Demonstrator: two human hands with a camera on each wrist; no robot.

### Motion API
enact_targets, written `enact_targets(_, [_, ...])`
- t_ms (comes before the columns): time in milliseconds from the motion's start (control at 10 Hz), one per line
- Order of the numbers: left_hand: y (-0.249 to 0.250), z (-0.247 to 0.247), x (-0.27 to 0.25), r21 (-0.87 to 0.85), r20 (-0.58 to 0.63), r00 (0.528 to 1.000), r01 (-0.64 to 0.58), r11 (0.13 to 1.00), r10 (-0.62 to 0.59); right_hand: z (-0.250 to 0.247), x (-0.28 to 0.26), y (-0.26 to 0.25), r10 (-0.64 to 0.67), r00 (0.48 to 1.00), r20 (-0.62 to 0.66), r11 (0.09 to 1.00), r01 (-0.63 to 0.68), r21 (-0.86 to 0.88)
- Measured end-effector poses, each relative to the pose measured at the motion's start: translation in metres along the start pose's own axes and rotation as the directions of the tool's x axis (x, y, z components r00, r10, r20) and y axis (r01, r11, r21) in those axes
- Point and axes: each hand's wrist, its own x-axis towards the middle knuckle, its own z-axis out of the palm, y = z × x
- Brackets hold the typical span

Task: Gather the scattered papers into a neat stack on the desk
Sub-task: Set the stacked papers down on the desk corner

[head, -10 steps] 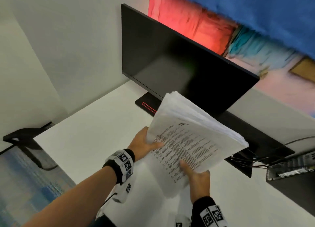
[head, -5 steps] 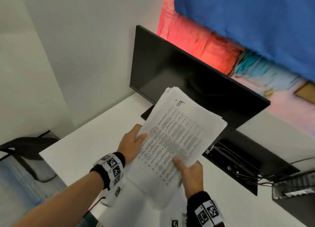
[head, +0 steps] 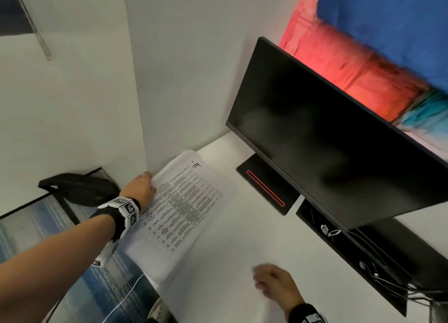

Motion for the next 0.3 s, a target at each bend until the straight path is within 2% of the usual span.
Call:
enact_targets(100, [0.008,-0.001,0.005,0.009,-0.030,0.999,-0.032,0.999,0.032,-0.011,-0.002,0.007,0.027,0.997,-0.070,1.000,-0.027,-0.002])
enact_targets(200, [0.017,-0.005,0.013,0.045,-0.049,0.995,-0.079,0.996,0.081,-0.017,-0.009,0.006,0.033,0.996,-0.087,0.999,-0.031,0.015])
enact_targets(300, [0.026,-0.003,0.015,0.081,-0.117,0.988,-0.090,0.993,0.099,-0.033,-0.024,0.003,0.007,0.994,-0.107,1.000,-0.007,0.001])
